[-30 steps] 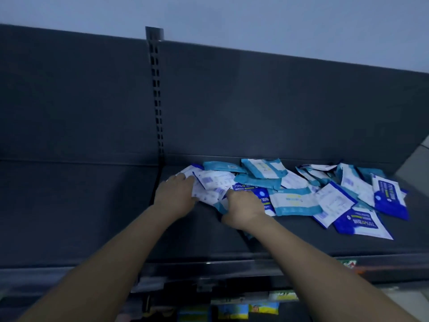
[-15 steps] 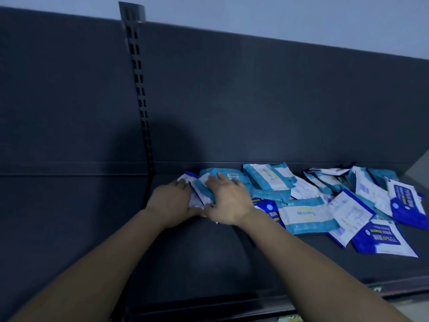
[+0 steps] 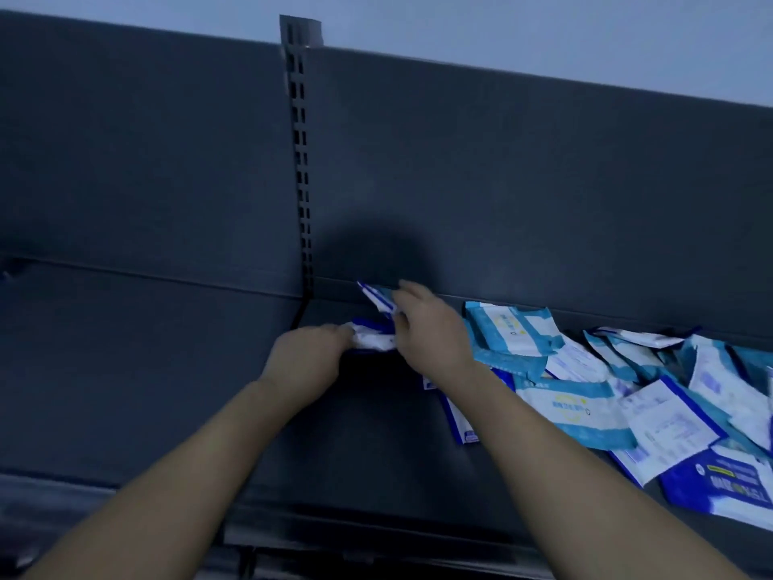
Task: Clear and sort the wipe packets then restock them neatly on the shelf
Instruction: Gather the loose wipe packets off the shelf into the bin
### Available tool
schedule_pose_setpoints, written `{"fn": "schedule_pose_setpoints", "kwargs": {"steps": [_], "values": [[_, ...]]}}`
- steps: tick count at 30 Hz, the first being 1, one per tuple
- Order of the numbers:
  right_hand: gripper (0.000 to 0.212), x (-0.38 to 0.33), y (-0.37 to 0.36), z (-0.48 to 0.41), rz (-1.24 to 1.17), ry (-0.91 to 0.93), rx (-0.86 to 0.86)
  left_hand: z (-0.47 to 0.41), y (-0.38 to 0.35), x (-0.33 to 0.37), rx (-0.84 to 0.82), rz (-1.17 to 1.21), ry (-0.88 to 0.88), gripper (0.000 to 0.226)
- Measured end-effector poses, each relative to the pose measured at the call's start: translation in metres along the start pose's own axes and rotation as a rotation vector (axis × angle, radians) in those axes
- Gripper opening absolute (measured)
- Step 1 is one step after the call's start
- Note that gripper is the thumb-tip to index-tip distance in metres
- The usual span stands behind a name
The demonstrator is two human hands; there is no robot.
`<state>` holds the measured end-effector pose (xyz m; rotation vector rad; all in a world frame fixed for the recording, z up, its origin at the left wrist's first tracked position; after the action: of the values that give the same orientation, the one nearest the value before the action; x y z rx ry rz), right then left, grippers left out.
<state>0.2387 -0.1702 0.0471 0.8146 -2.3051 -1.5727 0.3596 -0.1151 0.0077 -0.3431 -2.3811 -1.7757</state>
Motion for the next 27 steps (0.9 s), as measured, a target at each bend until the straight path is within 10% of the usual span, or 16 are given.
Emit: {"fn": "schedule_pose_setpoints", "kwargs": {"steps": [8, 15, 27], "values": [[0.028, -0.026, 0.037, 0.042, -0.670, -0.147, 0.345, 0.094, 0.059, -0.048, 0.528, 0.679, 0.618, 0.021], [0.018, -0.106, 0.037, 0.077, -0.961, -0.084, 0.256, 0.198, 0.094, -0.058, 1.022, 1.144, 0.838, 0.032], [0.023, -0.341, 0.040, 0.162, -1.222, 0.273, 0.014, 0.431, 0.168, -0.097, 1.601, 1.126, 1.002, 0.017]]}}
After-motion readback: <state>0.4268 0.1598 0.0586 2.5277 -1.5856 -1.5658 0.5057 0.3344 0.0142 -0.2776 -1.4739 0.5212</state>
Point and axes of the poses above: each hand's wrist, its own z-axis away from the middle knuckle, its own y-axis out of the back of the hand, x = y × z, the point moved 8 cm from there along -z, towards the middle knuckle, and after that the axes turned 10 degrees about z, right-handed, at the moved point
